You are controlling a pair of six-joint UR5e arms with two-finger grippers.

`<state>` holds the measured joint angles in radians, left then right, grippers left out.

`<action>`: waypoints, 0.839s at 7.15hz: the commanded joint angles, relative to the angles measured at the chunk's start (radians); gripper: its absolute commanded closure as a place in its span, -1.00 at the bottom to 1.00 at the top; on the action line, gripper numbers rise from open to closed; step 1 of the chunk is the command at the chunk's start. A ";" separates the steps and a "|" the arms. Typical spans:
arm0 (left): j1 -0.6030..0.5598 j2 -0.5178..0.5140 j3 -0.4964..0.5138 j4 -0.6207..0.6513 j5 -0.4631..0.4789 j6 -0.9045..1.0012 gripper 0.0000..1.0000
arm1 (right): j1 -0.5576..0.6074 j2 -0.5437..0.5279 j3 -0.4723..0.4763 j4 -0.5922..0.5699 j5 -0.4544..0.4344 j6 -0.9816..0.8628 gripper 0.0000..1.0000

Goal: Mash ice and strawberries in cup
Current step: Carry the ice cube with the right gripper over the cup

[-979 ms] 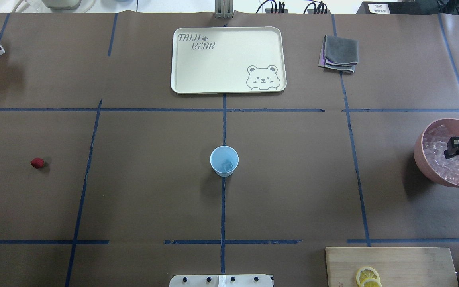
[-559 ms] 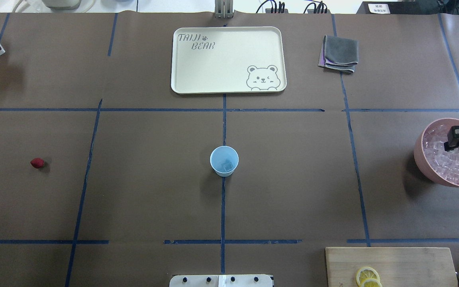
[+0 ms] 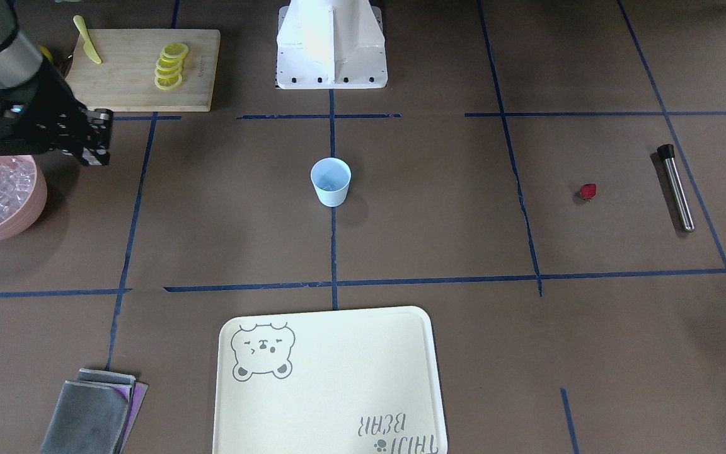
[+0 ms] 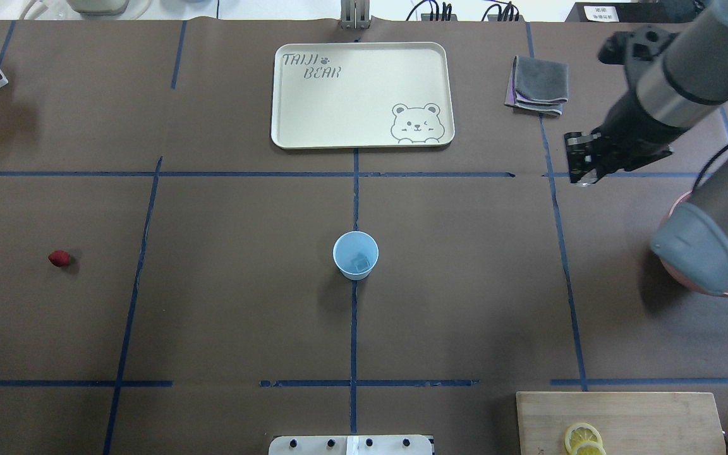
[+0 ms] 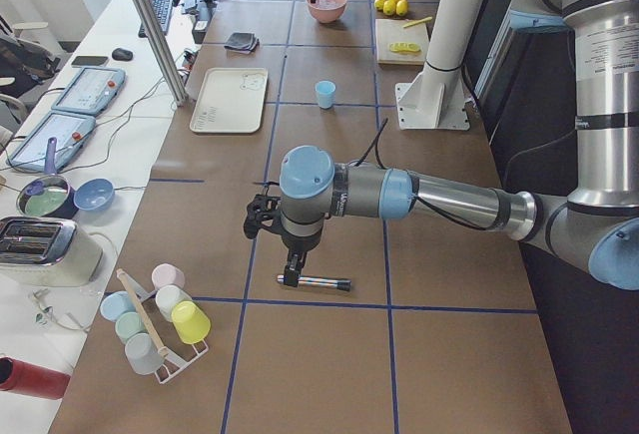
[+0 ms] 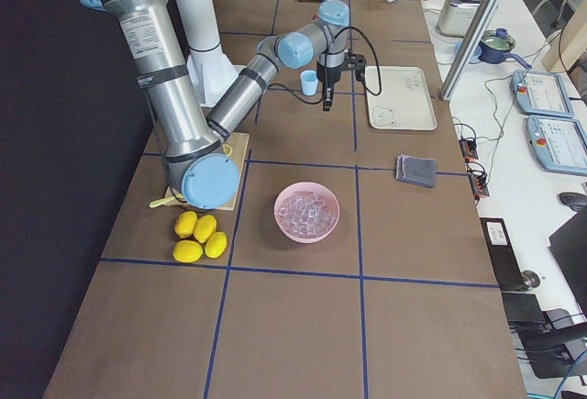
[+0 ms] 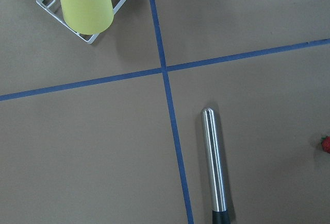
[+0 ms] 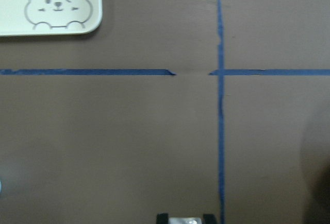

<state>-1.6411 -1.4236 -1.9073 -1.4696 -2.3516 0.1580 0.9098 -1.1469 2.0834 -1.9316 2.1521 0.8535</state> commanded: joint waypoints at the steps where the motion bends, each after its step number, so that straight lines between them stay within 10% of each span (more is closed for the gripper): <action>1: 0.001 0.000 0.004 0.000 0.000 0.000 -1.00 | -0.113 0.225 -0.104 -0.043 -0.046 0.105 1.00; 6: 0.001 0.000 0.008 0.000 0.002 0.000 -1.00 | -0.368 0.484 -0.443 0.108 -0.265 0.314 1.00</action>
<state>-1.6398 -1.4236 -1.8999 -1.4696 -2.3513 0.1580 0.5939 -0.7097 1.7199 -1.8520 1.9452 1.1290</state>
